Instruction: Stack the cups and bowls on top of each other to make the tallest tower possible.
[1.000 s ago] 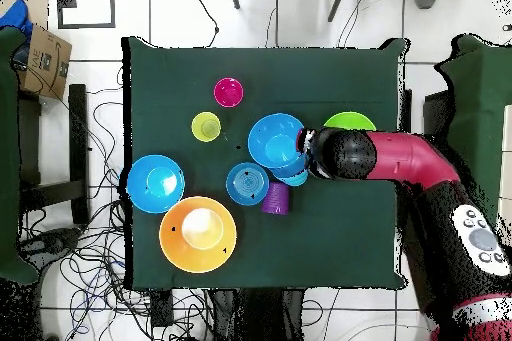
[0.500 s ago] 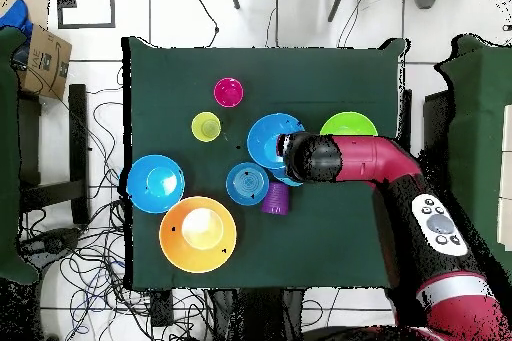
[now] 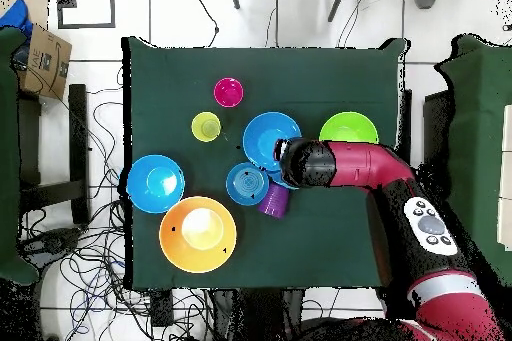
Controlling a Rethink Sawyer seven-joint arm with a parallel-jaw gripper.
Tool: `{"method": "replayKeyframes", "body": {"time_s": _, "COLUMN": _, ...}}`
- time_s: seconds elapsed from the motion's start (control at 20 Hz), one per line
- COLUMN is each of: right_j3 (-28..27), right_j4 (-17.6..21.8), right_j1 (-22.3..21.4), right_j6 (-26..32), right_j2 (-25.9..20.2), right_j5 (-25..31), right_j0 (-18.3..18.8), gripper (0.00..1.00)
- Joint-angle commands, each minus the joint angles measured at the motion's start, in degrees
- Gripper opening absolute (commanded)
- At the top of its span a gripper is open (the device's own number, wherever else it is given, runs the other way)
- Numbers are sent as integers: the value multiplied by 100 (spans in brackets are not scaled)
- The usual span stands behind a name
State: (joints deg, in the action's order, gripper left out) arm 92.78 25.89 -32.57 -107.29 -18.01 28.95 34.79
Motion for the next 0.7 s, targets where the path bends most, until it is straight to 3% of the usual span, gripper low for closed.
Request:
{"method": "replayKeyframes", "body": {"time_s": 0.05, "right_j3": 312, "right_j4": -192, "right_j1": 108, "right_j6": -1025, "right_j2": 300, "right_j5": -336, "right_j0": -238, "gripper": 100}}
{"method": "replayKeyframes", "body": {"time_s": 0.7, "right_j3": 402, "right_j4": -339, "right_j1": 121, "right_j6": -730, "right_j2": 474, "right_j5": -411, "right_j0": -239, "gripper": 100}}
